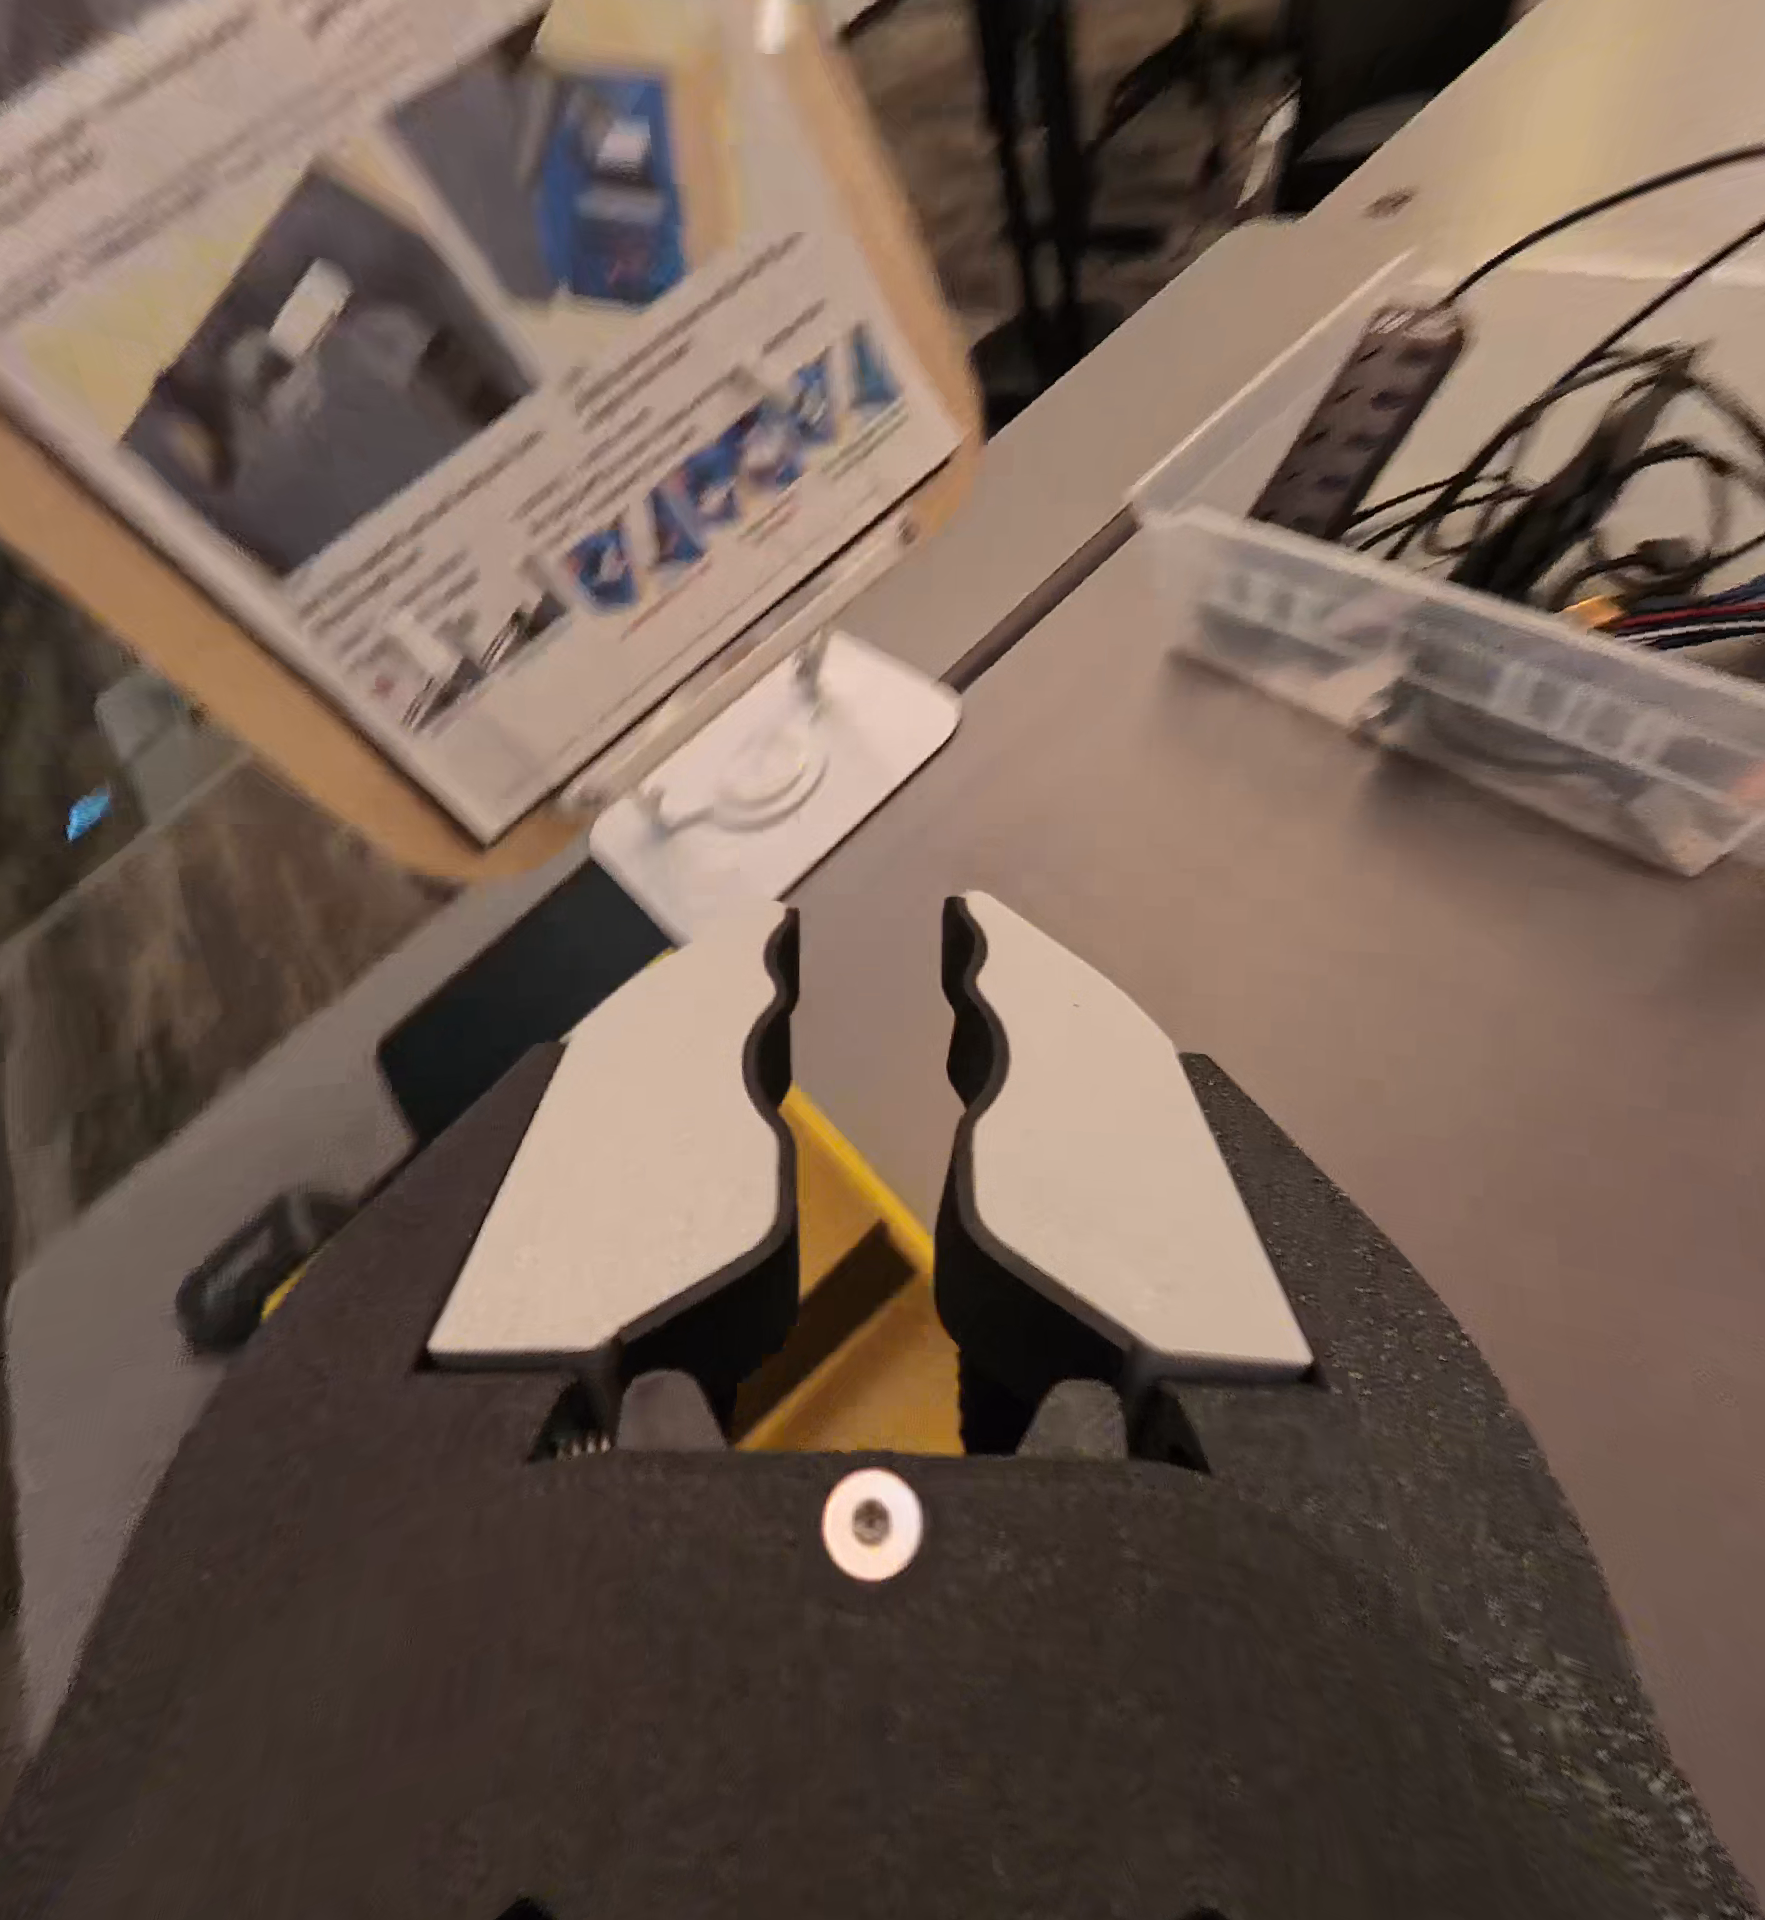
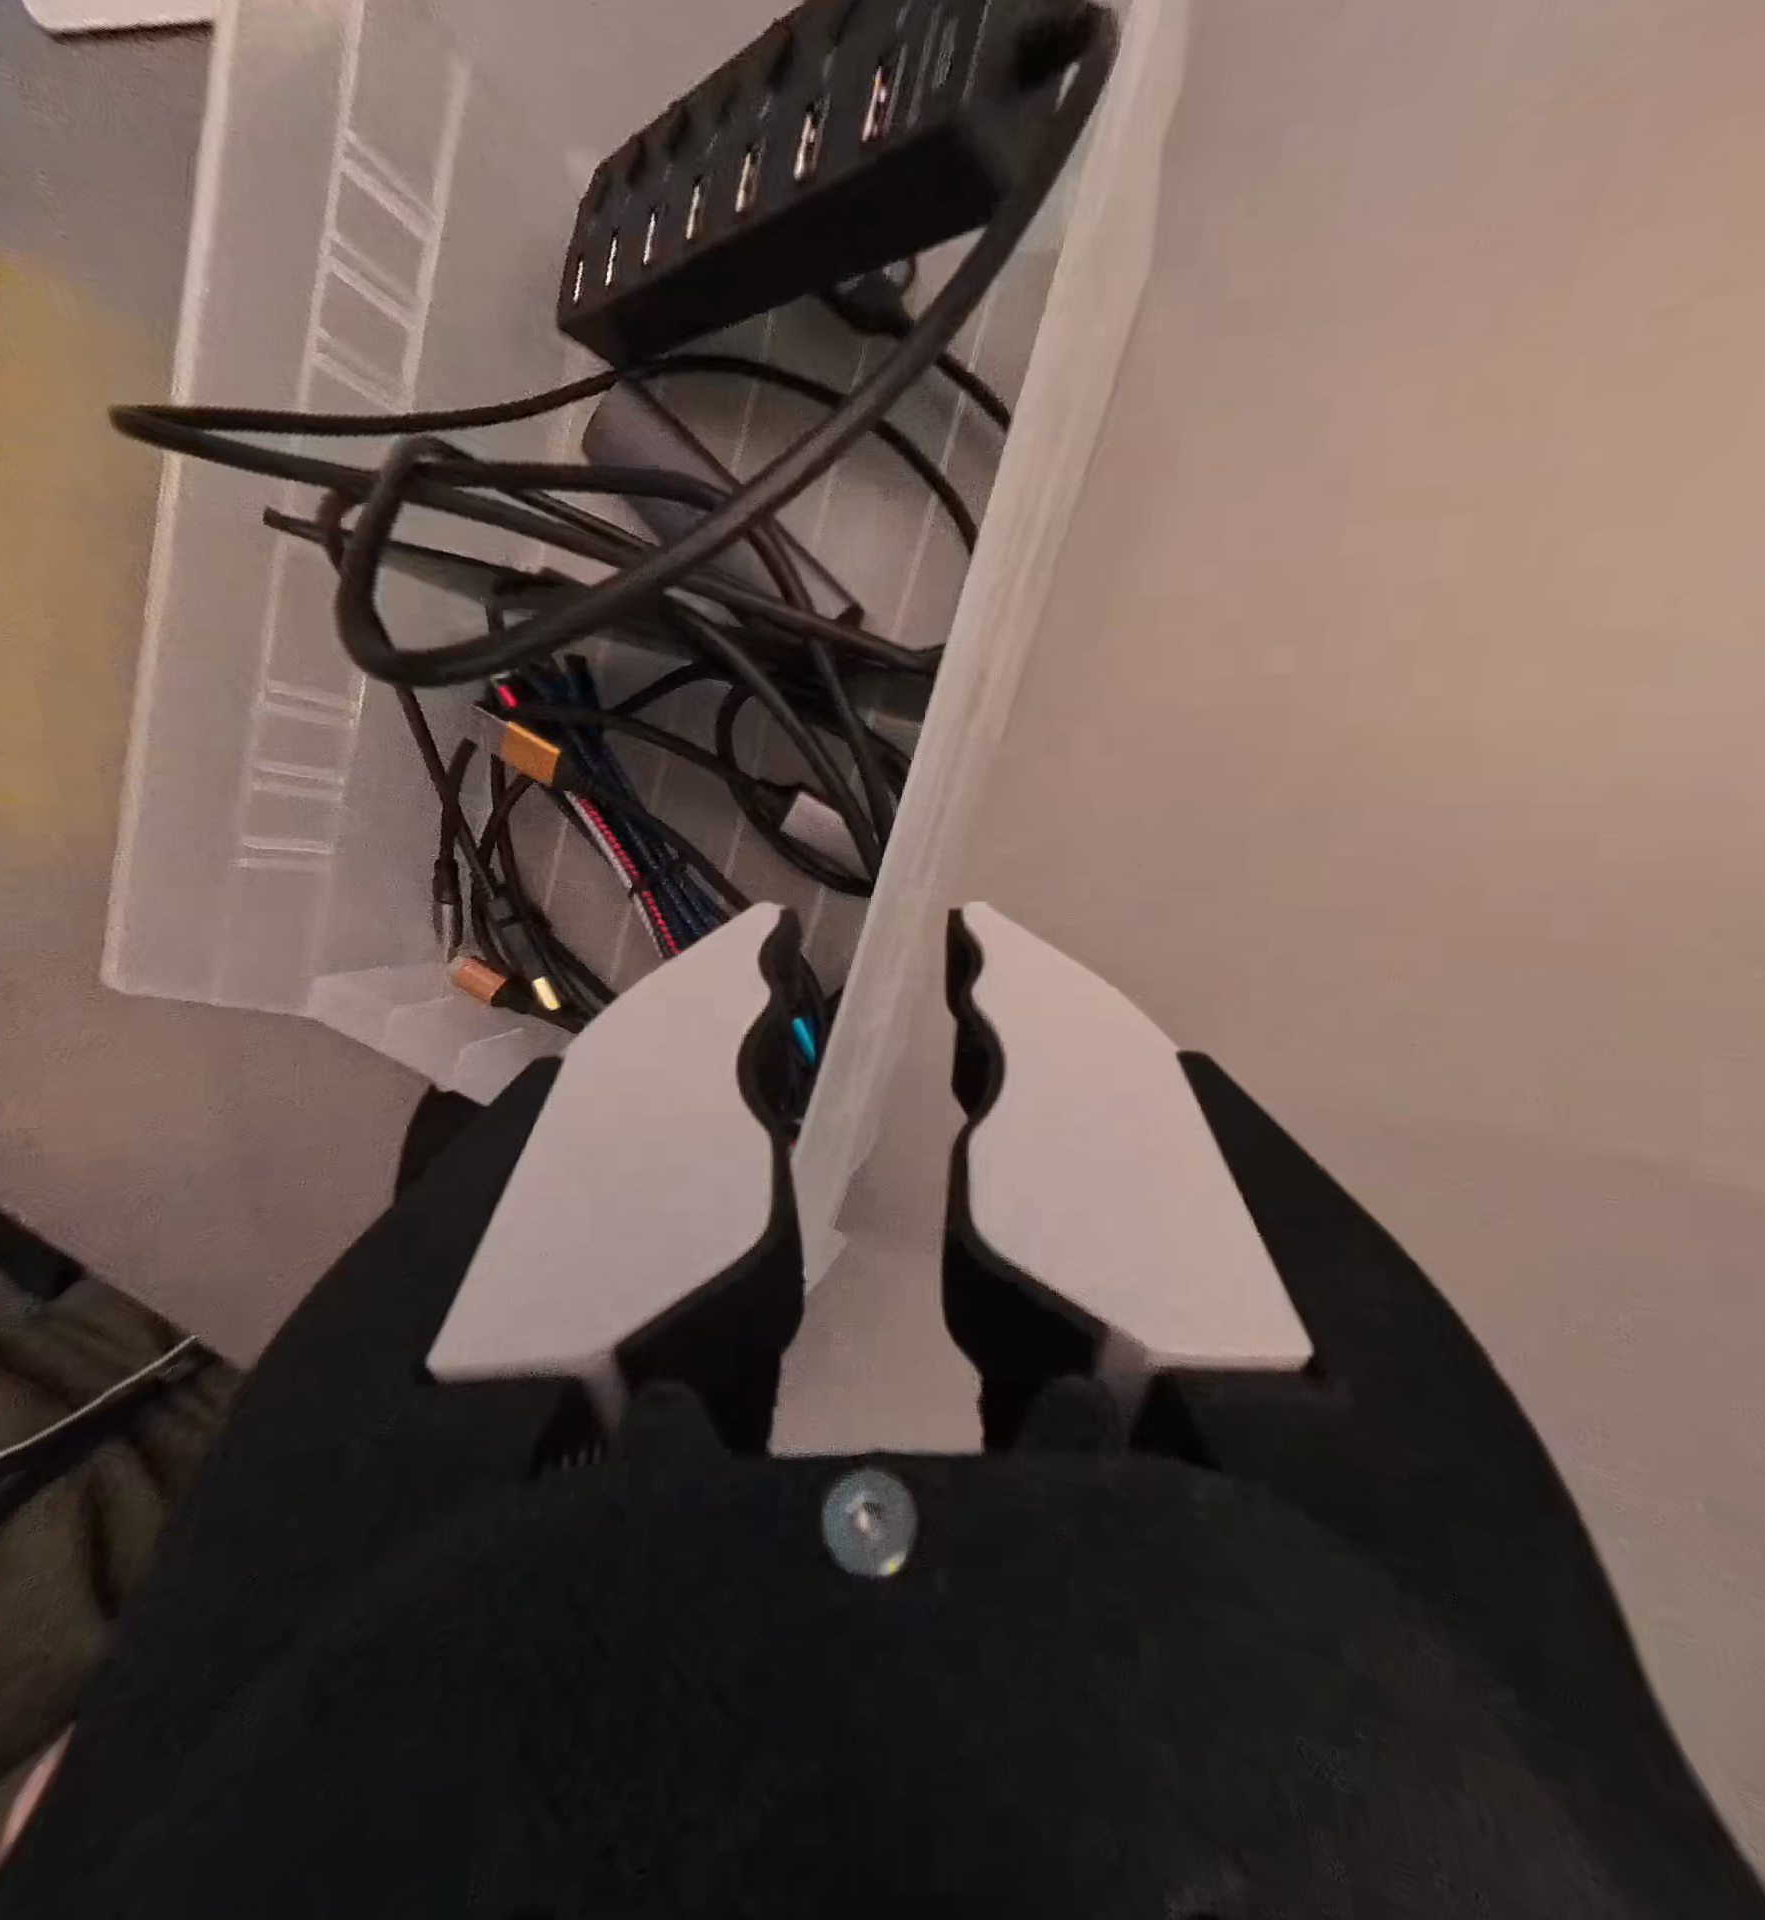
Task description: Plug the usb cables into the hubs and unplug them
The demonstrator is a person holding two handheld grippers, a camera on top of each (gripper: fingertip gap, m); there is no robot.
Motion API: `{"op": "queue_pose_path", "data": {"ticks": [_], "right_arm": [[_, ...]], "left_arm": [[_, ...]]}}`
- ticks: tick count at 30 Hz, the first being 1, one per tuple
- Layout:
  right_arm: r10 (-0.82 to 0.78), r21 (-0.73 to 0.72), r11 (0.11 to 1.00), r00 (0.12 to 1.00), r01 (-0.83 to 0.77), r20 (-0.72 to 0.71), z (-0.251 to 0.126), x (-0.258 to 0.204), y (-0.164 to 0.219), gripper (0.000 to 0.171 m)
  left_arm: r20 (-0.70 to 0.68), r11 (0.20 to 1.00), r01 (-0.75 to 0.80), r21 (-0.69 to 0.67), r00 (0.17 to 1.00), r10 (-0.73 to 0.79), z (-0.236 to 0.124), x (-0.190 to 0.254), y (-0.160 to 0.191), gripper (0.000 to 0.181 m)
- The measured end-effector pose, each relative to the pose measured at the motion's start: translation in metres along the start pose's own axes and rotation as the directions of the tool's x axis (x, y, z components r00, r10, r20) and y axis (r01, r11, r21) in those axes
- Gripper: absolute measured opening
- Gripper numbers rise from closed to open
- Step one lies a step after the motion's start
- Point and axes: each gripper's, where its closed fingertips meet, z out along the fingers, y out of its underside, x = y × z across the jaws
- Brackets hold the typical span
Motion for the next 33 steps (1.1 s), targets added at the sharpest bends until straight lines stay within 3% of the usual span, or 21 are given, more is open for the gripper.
{"op": "queue_pose_path", "data": {"ticks": [2, 5, 9, 17, 20, 23, 27, 33], "right_arm": [[0.048, -0.073, 0.996, 0.999, -0.047, 0.019, 0.016, 0.0, 0.004, 0.011], [0.113, -0.176, 0.978, 0.993, -0.116, -0.027, 0.035, 0.006, 0.009, 0.011], [0.185, -0.228, 0.955, 0.982, -0.189, -0.038, 0.043, 0.005, 0.008, 0.013], [0.134, -0.245, 0.959, 0.99, -0.138, -0.035, 0.045, 0.005, 0.008, 0.013], [0.074, -0.268, 0.959, 0.995, -0.09, -0.068, 0.045, 0.006, 0.009, 0.01], [-0.015, -0.298, 0.954, 0.993, -0.021, -0.118, 0.046, 0.007, 0.01, 0.008], [-0.011, -0.317, 0.948, 0.994, -0.025, -0.11, 0.051, -0.001, 0.01, 0.008], [-0.022, -0.374, 0.927, 0.995, -0.017, -0.1, 0.056, -0.018, 0.011, 0.008]], "left_arm": [[0.093, 0.99, 0.1, -0.096, 0.992, -0.091, -0.01, -0.025, 0.024, 0.028], [0.242, 0.944, 0.261, -0.201, 0.947, -0.21, -0.026, -0.067, 0.067, 0.034], [0.446, 0.815, 0.46, -0.353, 0.848, -0.285, -0.051, -0.114, 0.142, 0.038], [0.551, 0.549, 0.689, -0.473, 0.717, -0.426, -0.063, -0.139, 0.252, 0.042], [0.536, 0.457, 0.736, -0.499, 0.677, -0.505, -0.064, -0.131, 0.275, 0.044], [0.467, 0.364, 0.749, -0.553, 0.641, -0.609, -0.057, -0.11, 0.288, 0.03], [0.42, 0.336, 0.737, -0.587, 0.632, -0.651, -0.048, -0.099, 0.292, 0.016], [0.42, 0.302, 0.711, -0.635, 0.646, -0.638, -0.041, -0.089, 0.293, 0.015]]}}
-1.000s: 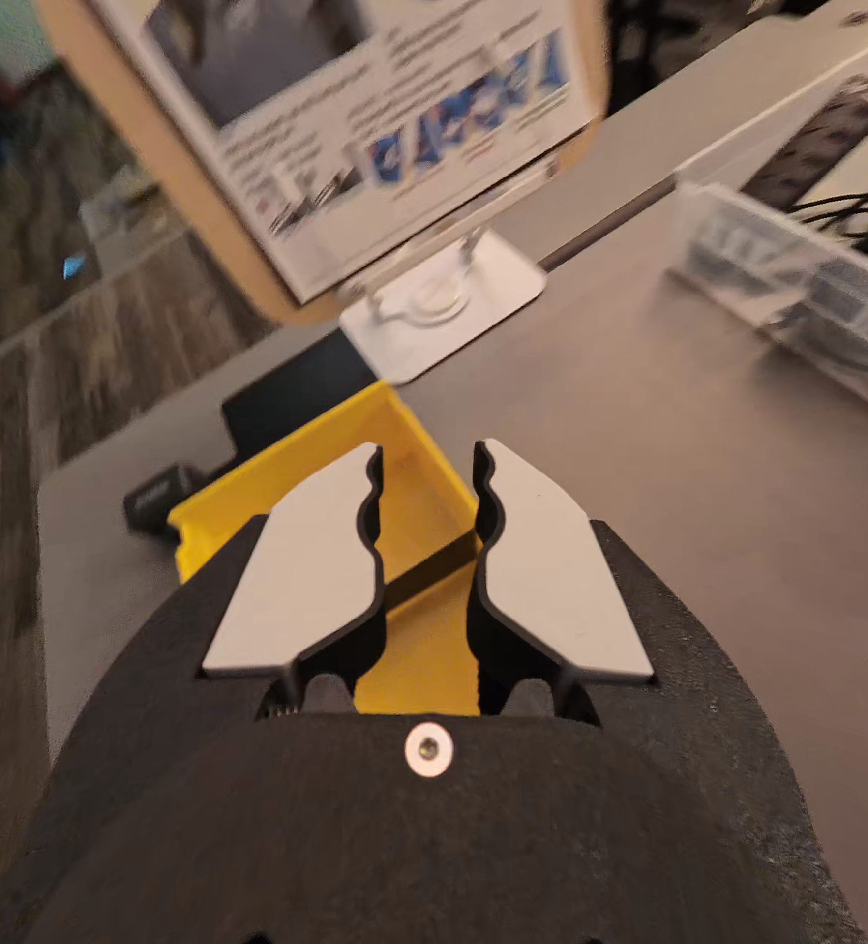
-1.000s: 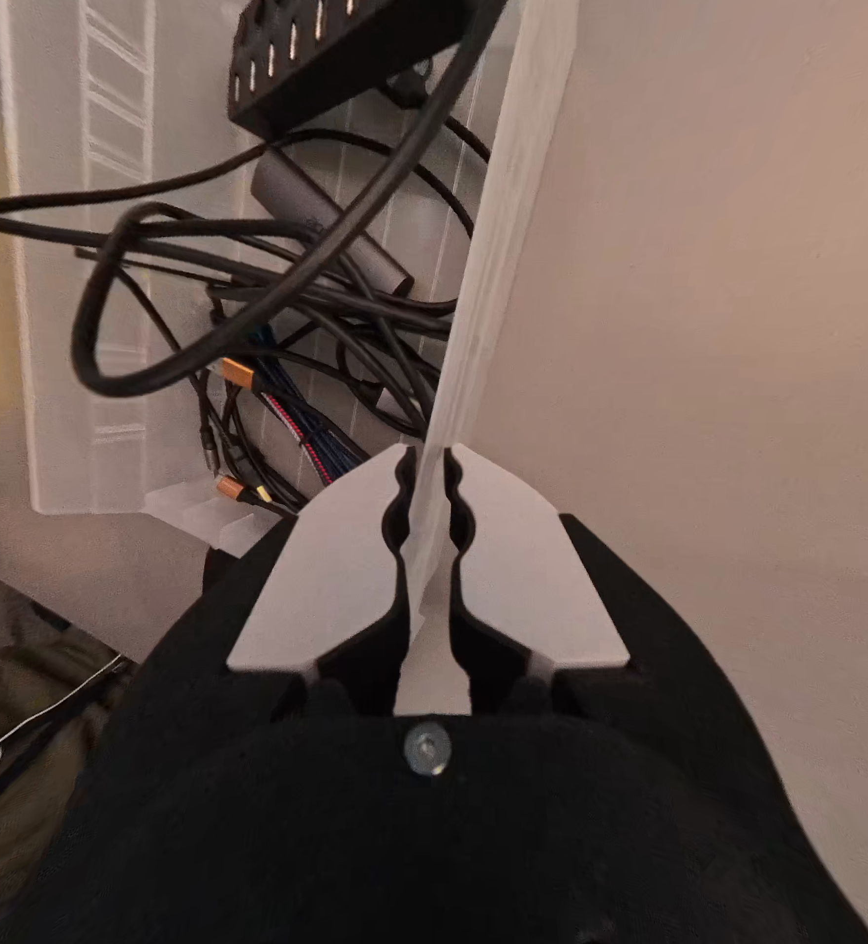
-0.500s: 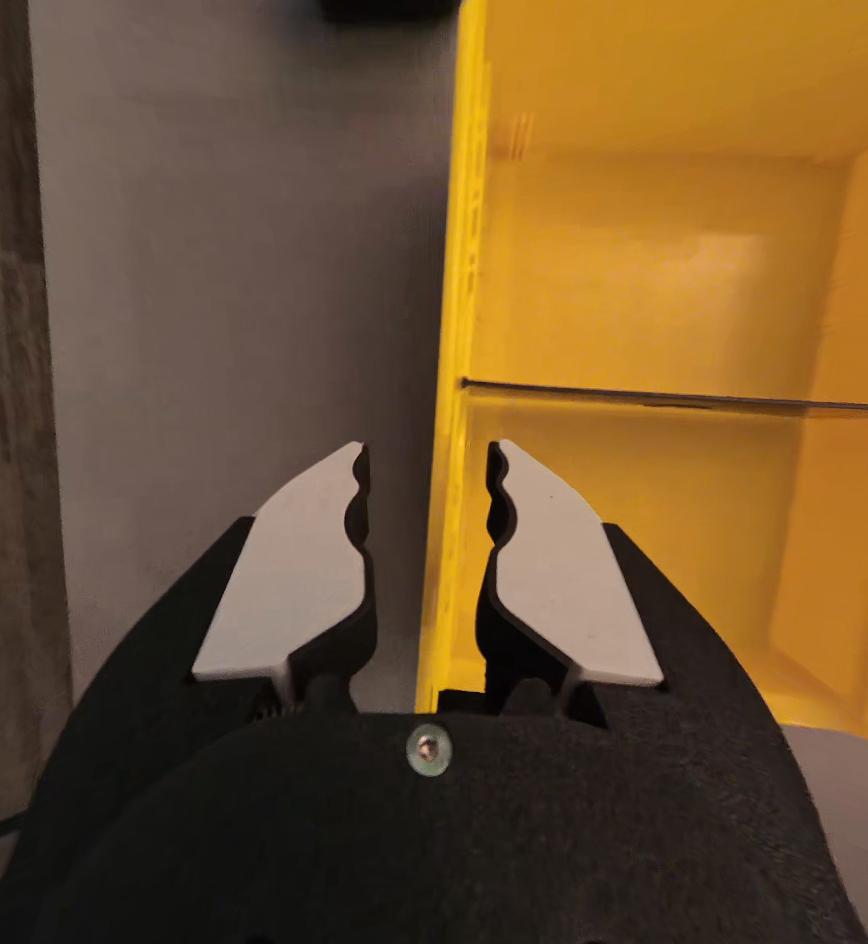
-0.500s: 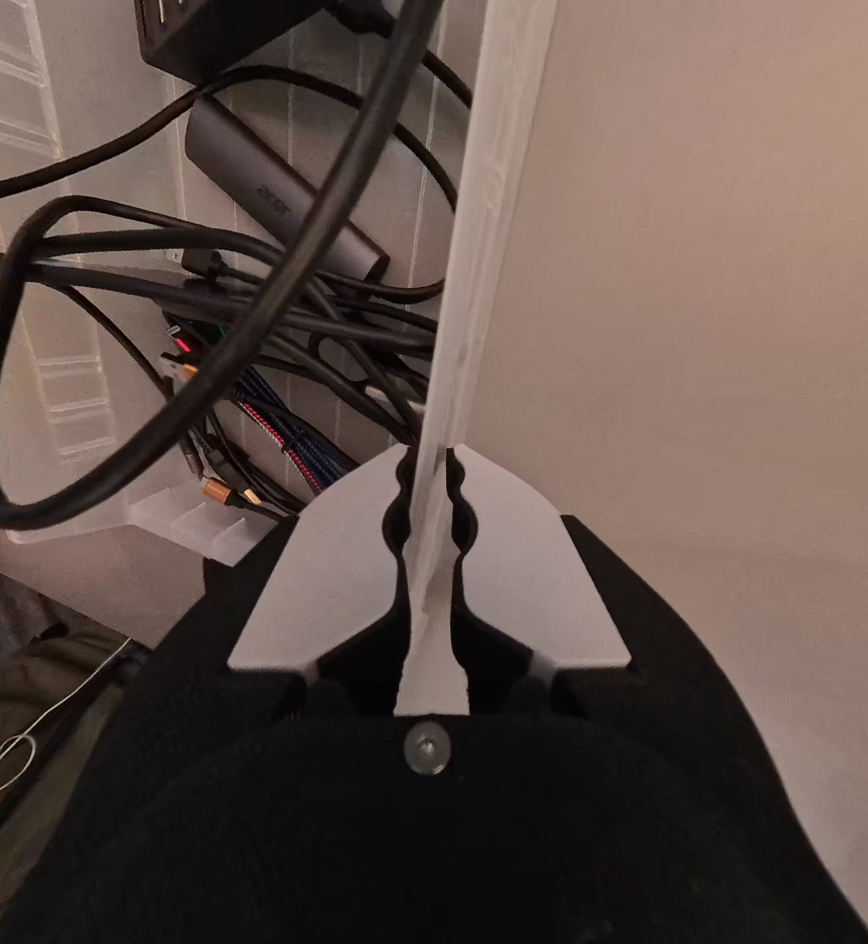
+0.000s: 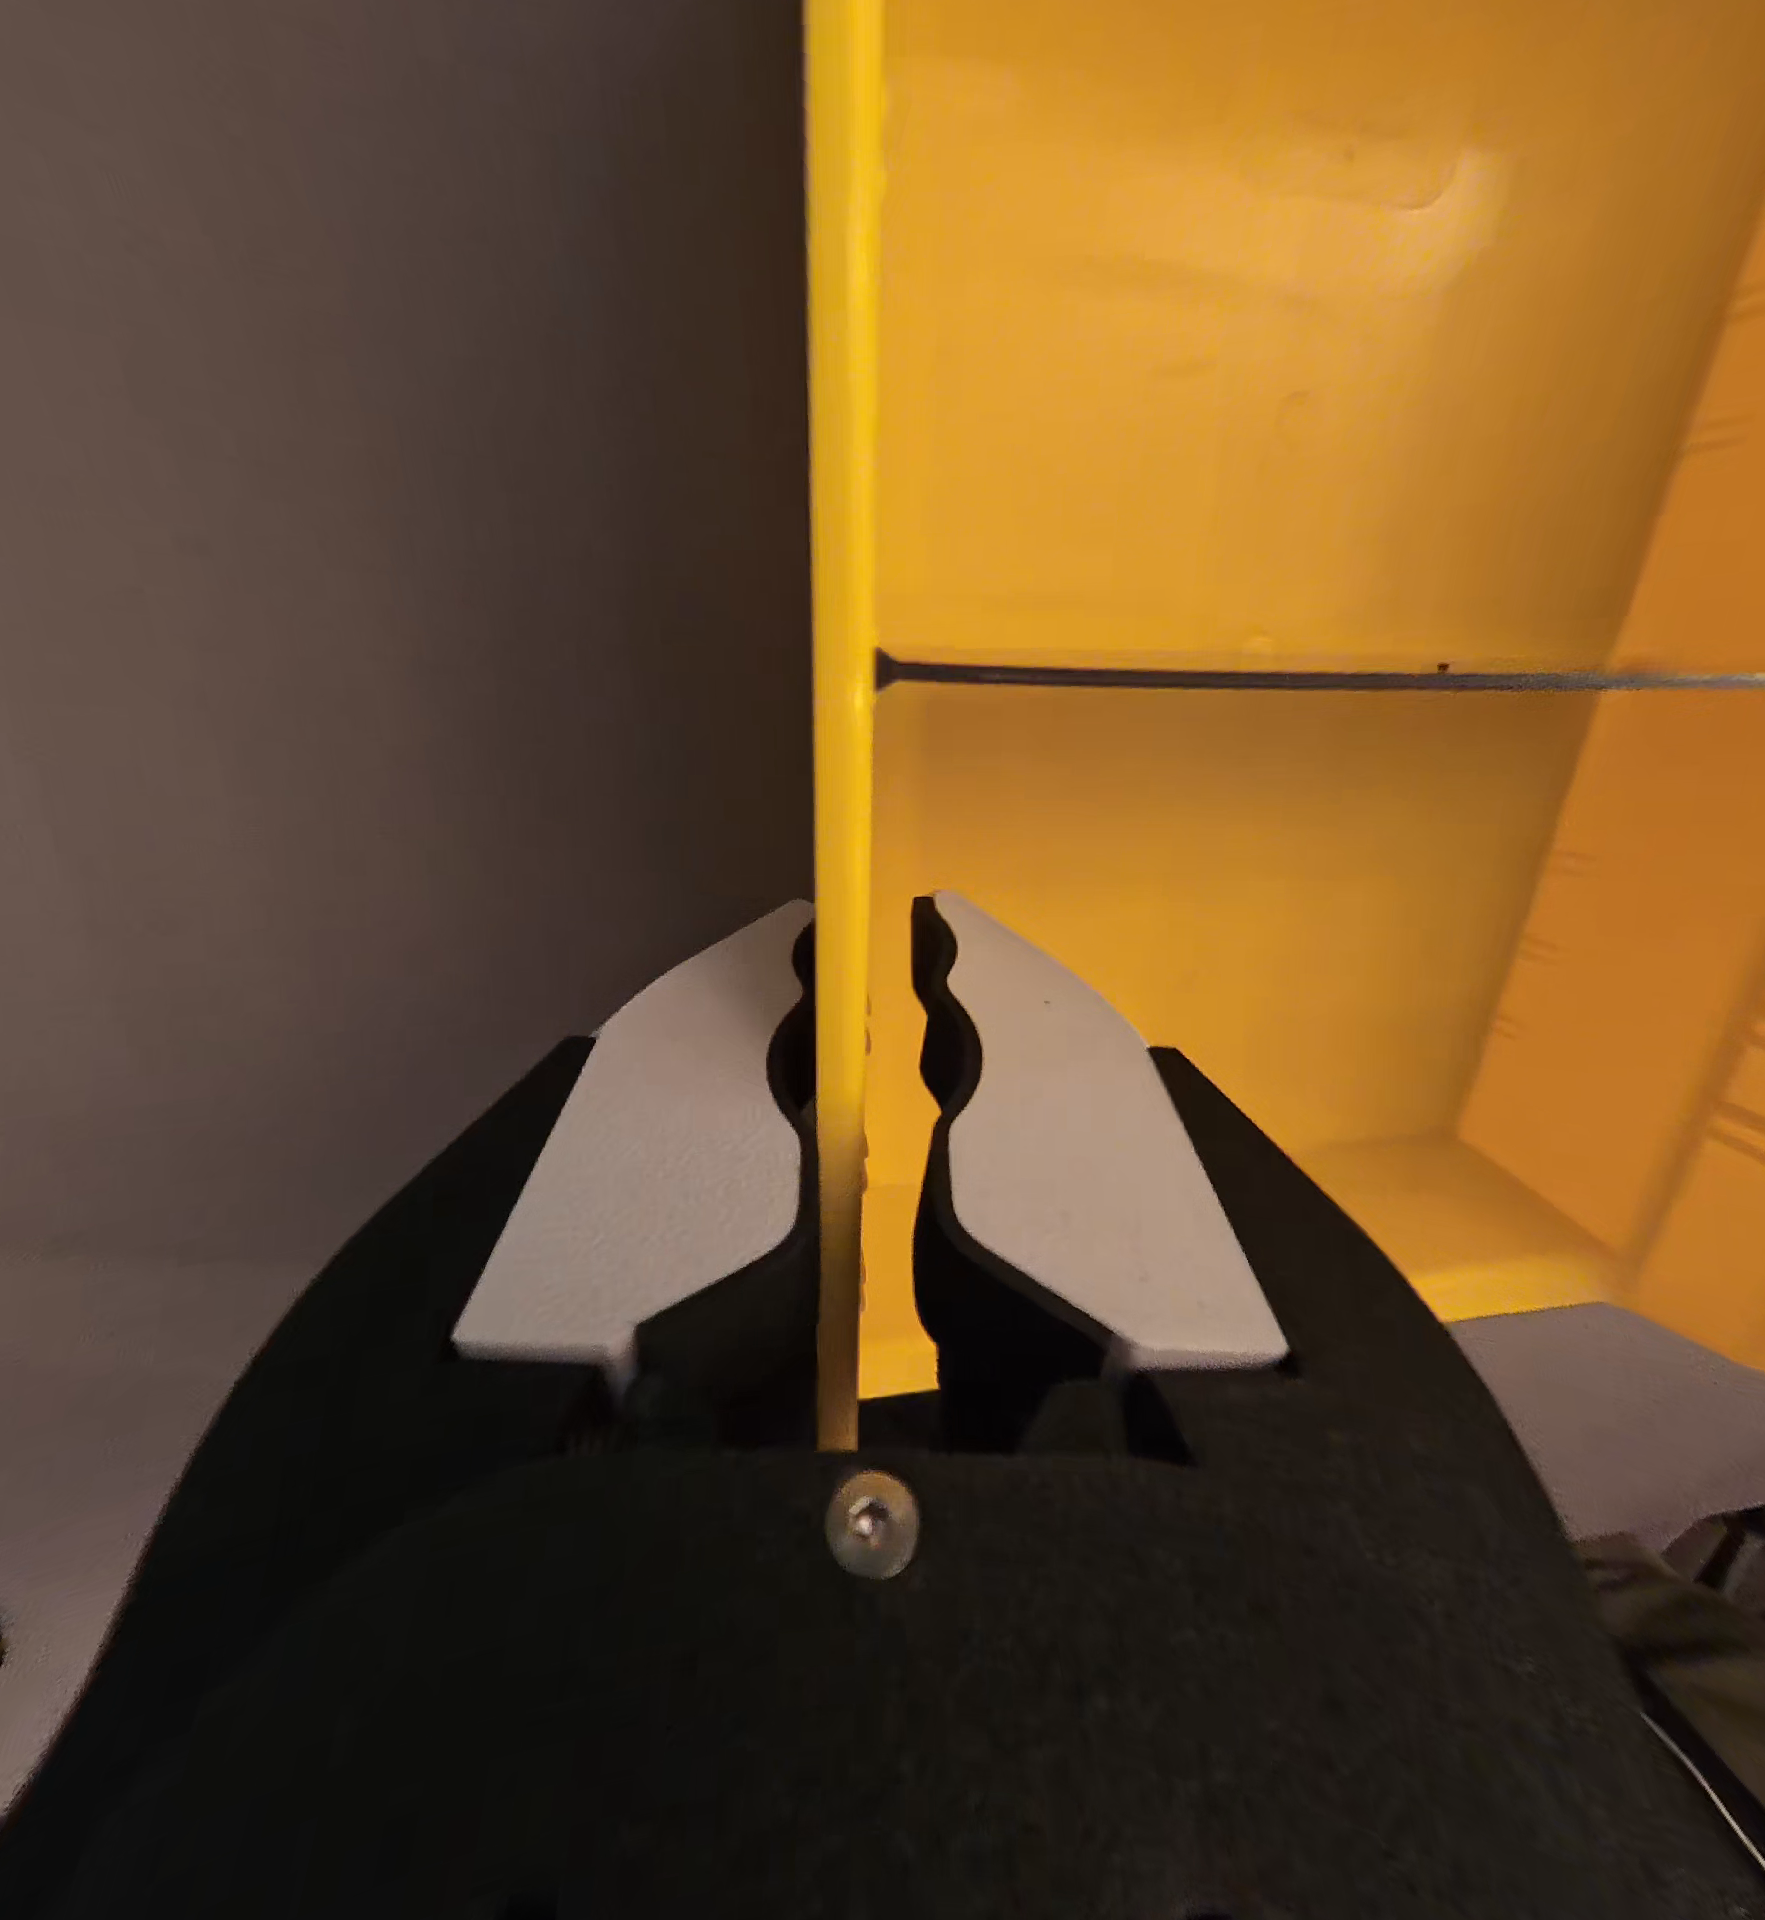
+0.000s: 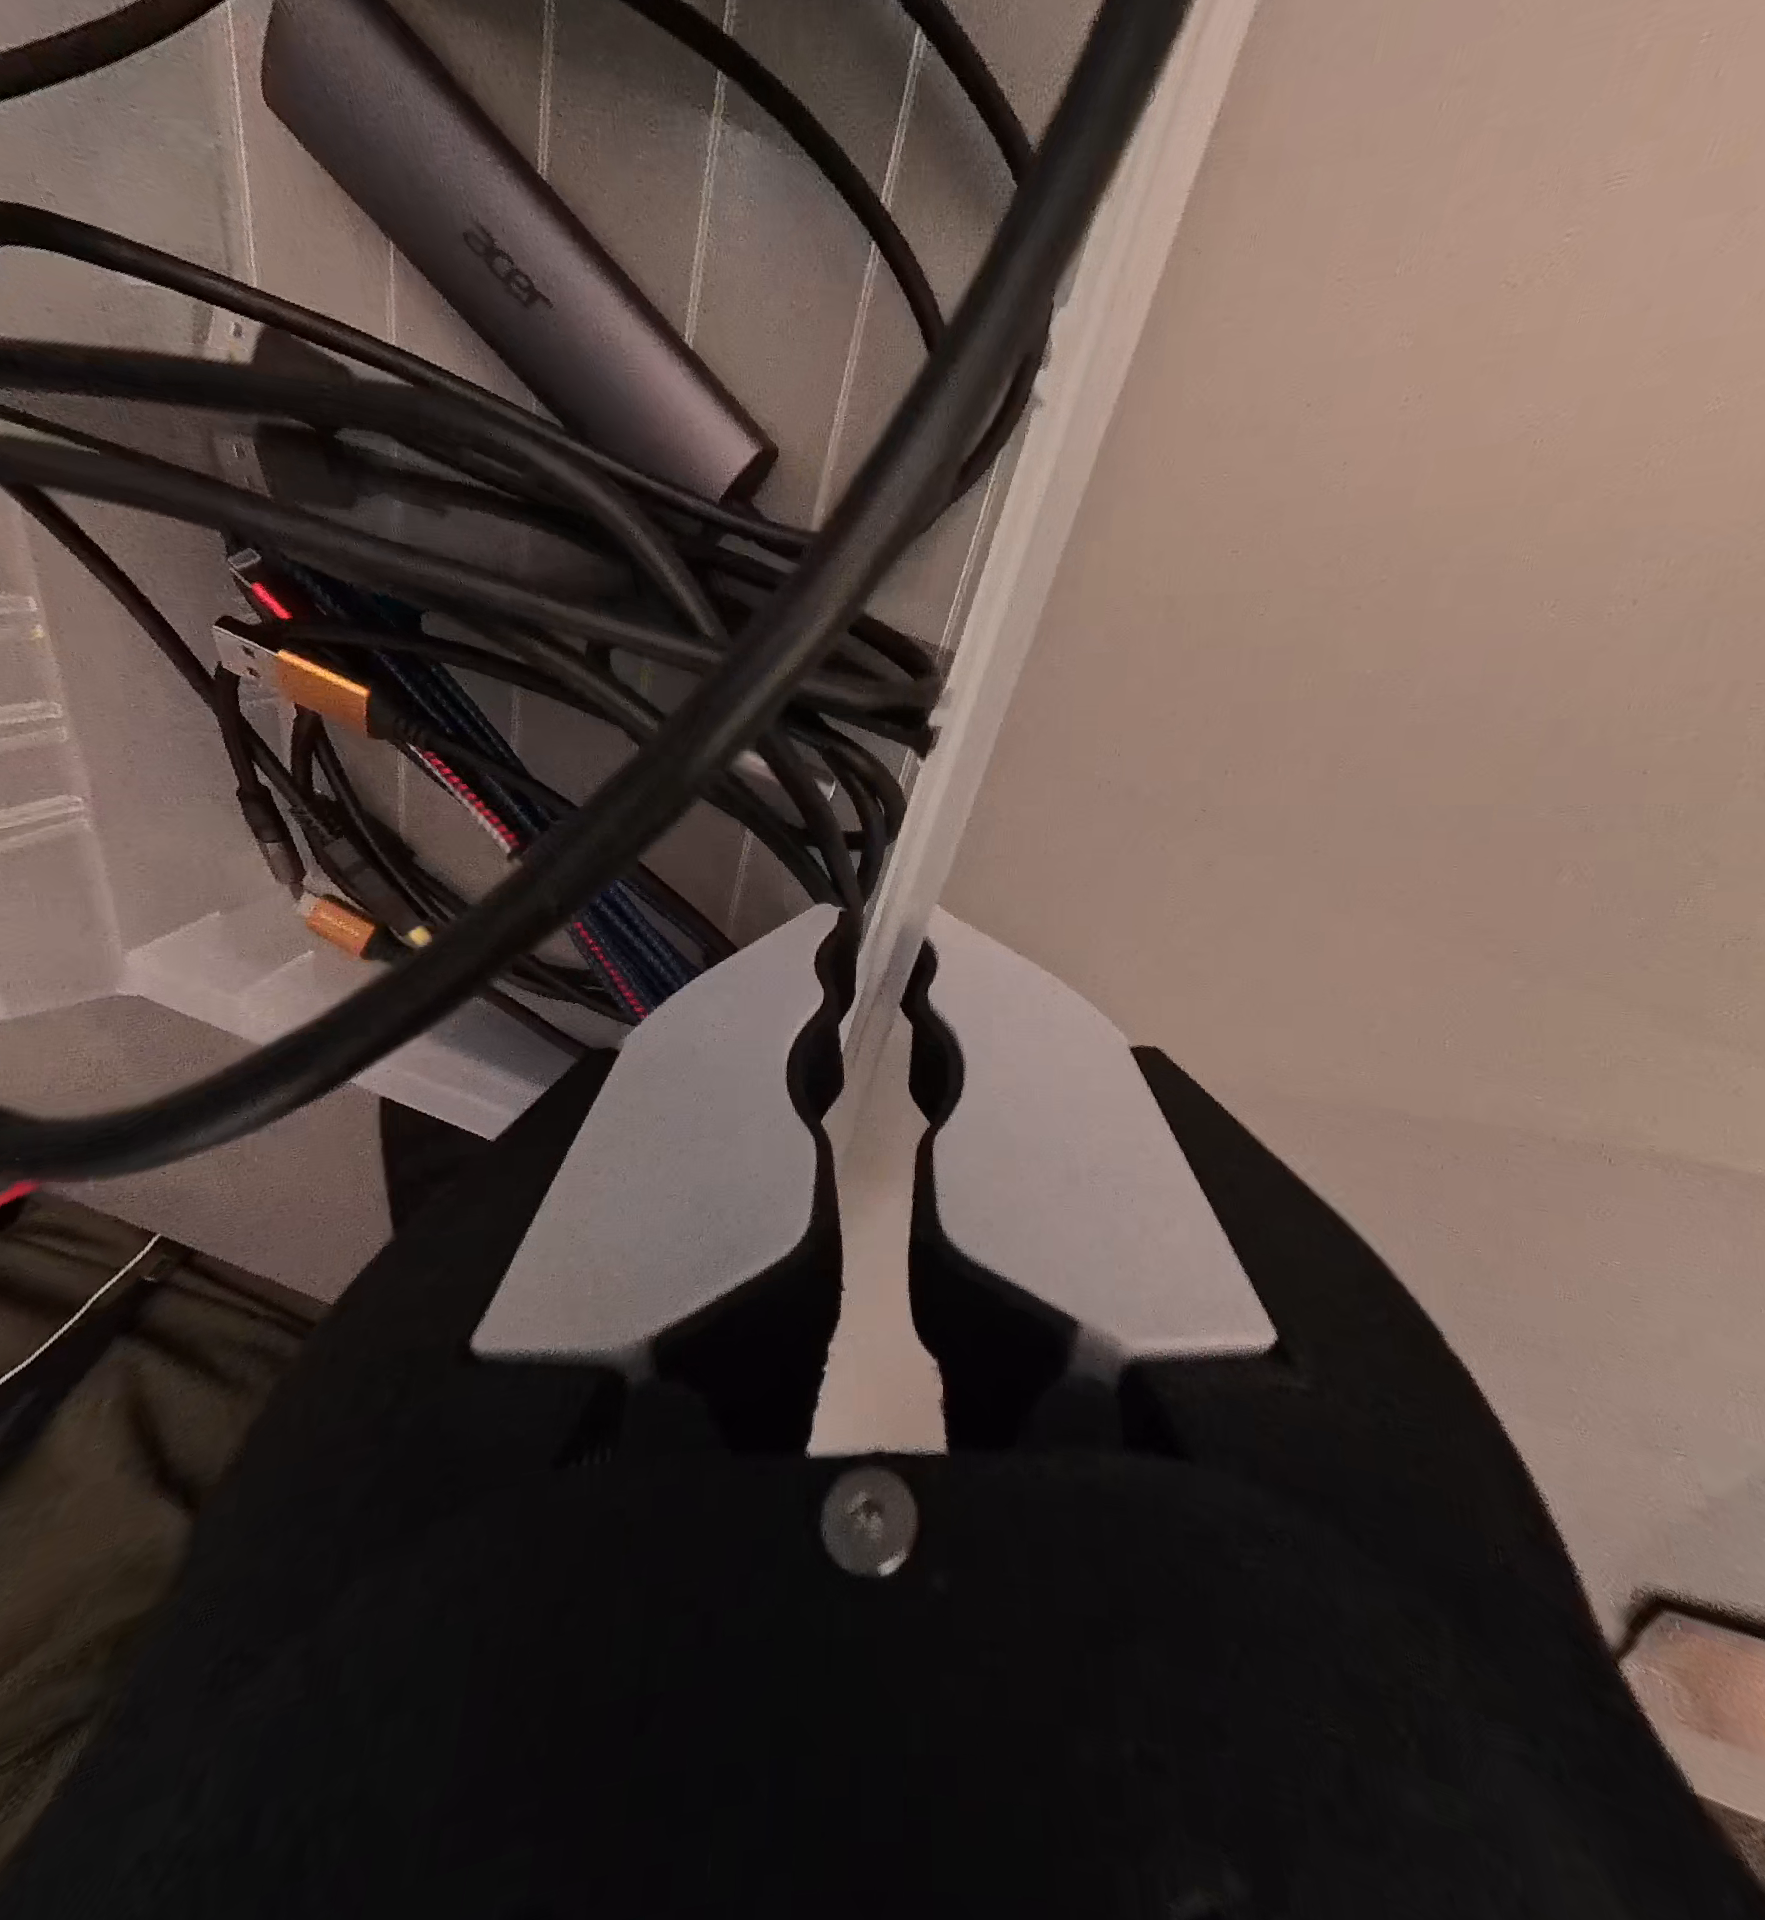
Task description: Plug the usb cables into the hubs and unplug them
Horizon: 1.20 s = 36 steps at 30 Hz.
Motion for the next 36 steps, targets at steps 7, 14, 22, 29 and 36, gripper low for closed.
{"op": "queue_pose_path", "data": {"ticks": [7, 14, 22, 29, 36], "right_arm": [[-0.091, -0.088, 0.992, 0.996, 0.092, 0.015, 0.006, -0.035, -0.005, 0.01], [-0.159, -0.137, 0.978, 0.987, 0.158, 0.002, 0.014, -0.073, -0.015, 0.011], [-0.272, -0.149, 0.949, 0.961, 0.277, 0.057, 0.028, -0.133, -0.024, 0.017], [-0.215, -0.123, 0.964, 0.962, 0.237, 0.169, 0.025, -0.146, -0.024, 0.015], [-0.131, 0.163, 0.982, 0.971, 0.099, 0.2, -0.044, -0.155, -0.021, 0.002]], "left_arm": [[-0.035, 0.977, -0.155, -0.143, 0.988, 0.152, 0.015, 0.035, 0.012, 0.009], [-0.057, 0.942, -0.254, -0.222, 0.967, 0.247, 0.025, 0.058, 0.018, 0.013], [-0.061, 0.93, -0.28, -0.239, 0.96, 0.274, 0.026, 0.067, 0.02, 0.013], [-0.153, 0.934, -0.285, -0.215, 0.955, 0.256, 0.025, 0.073, 0.02, 0.02], [-0.169, 0.965, -0.263, 0.025, 0.95, 0.263, -0.013, 0.075, -0.003, 0.022]]}}
